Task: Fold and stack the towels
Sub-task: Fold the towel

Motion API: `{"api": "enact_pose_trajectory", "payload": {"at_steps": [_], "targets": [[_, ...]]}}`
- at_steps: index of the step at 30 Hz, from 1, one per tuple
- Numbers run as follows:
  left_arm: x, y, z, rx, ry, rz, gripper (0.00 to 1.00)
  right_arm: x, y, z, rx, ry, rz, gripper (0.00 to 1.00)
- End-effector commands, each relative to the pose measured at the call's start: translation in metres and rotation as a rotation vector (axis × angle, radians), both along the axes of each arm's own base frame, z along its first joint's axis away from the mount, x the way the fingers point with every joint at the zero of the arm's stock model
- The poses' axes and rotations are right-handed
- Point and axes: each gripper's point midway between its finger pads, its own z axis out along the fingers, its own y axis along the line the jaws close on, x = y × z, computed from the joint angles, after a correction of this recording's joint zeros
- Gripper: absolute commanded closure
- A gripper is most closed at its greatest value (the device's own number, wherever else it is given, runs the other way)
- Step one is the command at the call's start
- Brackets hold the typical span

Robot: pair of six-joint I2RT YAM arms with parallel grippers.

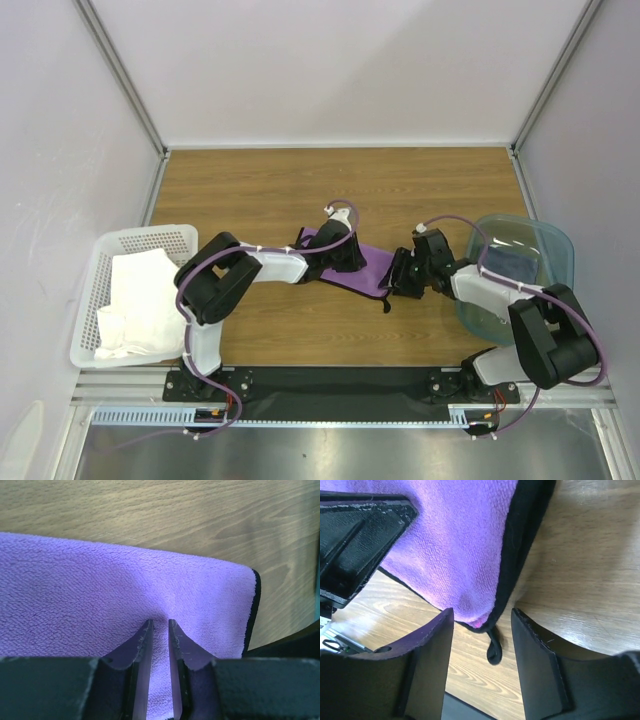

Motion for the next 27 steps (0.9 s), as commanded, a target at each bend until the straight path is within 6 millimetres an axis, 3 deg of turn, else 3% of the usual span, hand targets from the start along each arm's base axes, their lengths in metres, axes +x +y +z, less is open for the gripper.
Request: {"api": "enact_pose_trajectory", "payload": {"at_steps": [1,3,4,5,7,8,11,12,15,17,18,21,25,27], "targets": [[0.010,0.010,0.018,0.047,-0.079,0.009,0.75,0.005,0.000,0.019,-0.027,-0.033,0.029,0.45],[0.013,0.014,0.032,0.073,-0.119,0.003,0.75,0.013,0.001,0.041,-0.025,-0.071,0.037,0.45],[0.016,0.015,0.053,0.057,-0.156,0.006,0.74,0.012,0.001,0.051,-0.025,-0.089,0.041,0.45],[0.020,0.018,0.065,0.065,-0.185,0.020,0.74,0.020,0.003,0.068,-0.015,-0.131,0.039,0.45],[0.021,0.028,0.084,0.095,-0.221,0.037,0.71,0.024,0.003,0.083,-0.013,-0.169,0.041,0.45],[0.023,0.034,0.106,0.090,-0.257,0.062,0.69,0.028,0.002,0.093,-0.011,-0.204,0.036,0.45],[0.026,0.062,0.127,0.164,-0.300,0.133,0.60,0.038,0.002,0.099,-0.023,-0.243,0.027,0.44],[0.029,0.077,0.140,0.182,-0.330,0.184,0.50,0.040,0.002,0.097,-0.027,-0.238,0.024,0.44],[0.033,0.121,0.140,0.259,-0.286,0.287,0.44,0.051,0.009,0.096,-0.028,-0.221,0.022,0.47],[0.031,0.146,0.122,0.295,-0.233,0.325,0.43,0.057,0.015,0.098,-0.034,-0.236,0.032,0.51],[0.037,0.166,0.119,0.293,-0.211,0.378,0.43,0.059,0.015,0.091,-0.050,-0.218,0.033,0.52],[0.040,0.197,0.098,0.282,-0.139,0.434,0.43,0.062,0.014,0.074,-0.108,-0.191,0.036,0.60],[0.042,0.210,0.073,0.298,-0.101,0.440,0.43,0.063,0.009,0.032,-0.187,-0.104,0.057,0.65],[0.044,0.208,0.062,0.308,-0.095,0.422,0.44,0.064,0.012,0.025,-0.190,-0.093,0.075,0.66]]}}
